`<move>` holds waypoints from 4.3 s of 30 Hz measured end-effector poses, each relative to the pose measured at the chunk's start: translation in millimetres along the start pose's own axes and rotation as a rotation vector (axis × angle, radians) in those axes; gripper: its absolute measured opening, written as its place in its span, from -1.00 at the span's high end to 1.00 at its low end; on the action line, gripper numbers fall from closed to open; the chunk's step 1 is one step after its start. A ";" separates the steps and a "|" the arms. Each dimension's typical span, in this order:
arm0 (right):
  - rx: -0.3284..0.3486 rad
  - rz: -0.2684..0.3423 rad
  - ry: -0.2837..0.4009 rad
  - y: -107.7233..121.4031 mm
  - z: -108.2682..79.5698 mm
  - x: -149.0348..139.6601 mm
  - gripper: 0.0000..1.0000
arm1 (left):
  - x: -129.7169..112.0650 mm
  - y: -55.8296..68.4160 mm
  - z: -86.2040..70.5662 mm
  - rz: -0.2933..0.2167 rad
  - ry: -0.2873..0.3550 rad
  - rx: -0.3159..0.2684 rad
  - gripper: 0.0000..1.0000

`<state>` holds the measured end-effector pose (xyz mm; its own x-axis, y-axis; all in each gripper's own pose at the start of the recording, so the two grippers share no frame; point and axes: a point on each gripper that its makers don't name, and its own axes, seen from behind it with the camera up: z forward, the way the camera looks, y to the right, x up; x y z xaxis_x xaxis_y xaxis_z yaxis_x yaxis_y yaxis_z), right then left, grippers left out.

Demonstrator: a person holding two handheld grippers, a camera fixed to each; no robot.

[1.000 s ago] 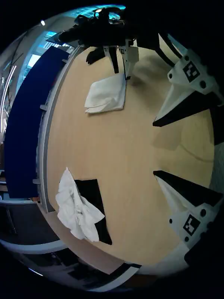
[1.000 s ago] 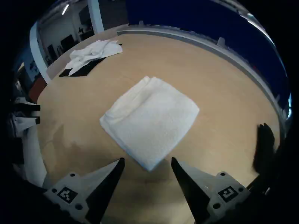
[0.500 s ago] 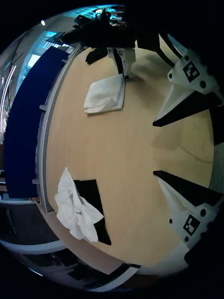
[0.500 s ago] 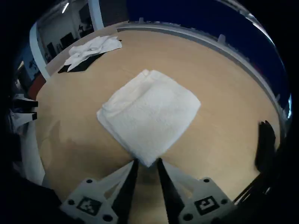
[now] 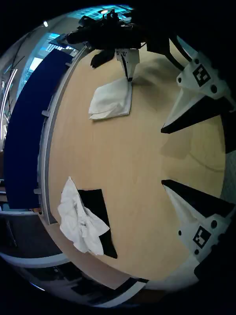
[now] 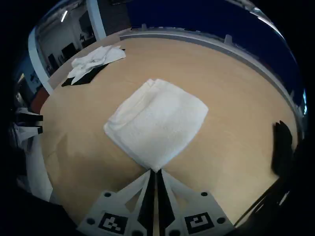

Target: Fold towel

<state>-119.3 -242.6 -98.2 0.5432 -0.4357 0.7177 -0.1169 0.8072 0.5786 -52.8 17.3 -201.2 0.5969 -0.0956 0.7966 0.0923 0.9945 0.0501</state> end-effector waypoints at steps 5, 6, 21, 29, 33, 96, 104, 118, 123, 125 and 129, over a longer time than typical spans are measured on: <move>-0.001 -0.020 0.028 1.0 -7.0 11.9 0.94 | 1.6 0.3 -0.5 0.003 0.003 -0.001 -0.73; -0.001 -0.025 0.036 0.9 -9.7 15.8 0.94 | 2.3 0.5 -0.8 0.004 0.004 -0.002 -0.73; -0.004 -0.155 0.241 0.8 -95.2 135.6 0.95 | 26.9 7.9 -7.6 0.008 0.060 -0.017 -0.73; -0.026 -0.219 0.325 17.6 -149.7 192.0 0.95 | 42.4 17.1 -9.7 0.015 0.097 -0.033 -0.73; -0.054 -0.227 0.337 33.9 -164.8 200.0 0.95 | 47.8 22.6 -10.2 0.017 0.107 -0.043 -0.73; -0.282 -0.102 0.254 350.8 -195.1 213.3 0.95 | 56.6 38.8 -9.5 0.037 0.075 0.015 -0.73; -0.277 -0.077 0.240 366.8 -181.2 206.8 0.95 | 53.7 41.2 -10.0 0.037 0.069 0.025 -0.73; -0.260 -0.053 0.206 369.7 -184.0 167.6 0.95 | 57.0 52.5 -6.9 0.049 0.064 0.017 -0.73; -0.263 -0.047 0.173 368.2 -189.5 133.4 0.95 | 57.8 57.2 -5.9 0.059 0.060 0.011 -0.73; -0.262 -0.035 0.156 367.9 -190.6 115.9 0.95 | 57.5 58.8 -5.2 0.062 0.057 0.008 -0.74; -0.271 0.000 0.128 370.0 -191.2 80.8 0.95 | 56.6 62.0 -3.7 0.069 0.054 0.001 -0.73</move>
<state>40.3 97.0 99.7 0.6454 -0.3961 0.6531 0.1001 0.8915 0.4418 -10.4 73.4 -155.2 0.6438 -0.0290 0.7647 0.0486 0.9988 -0.0030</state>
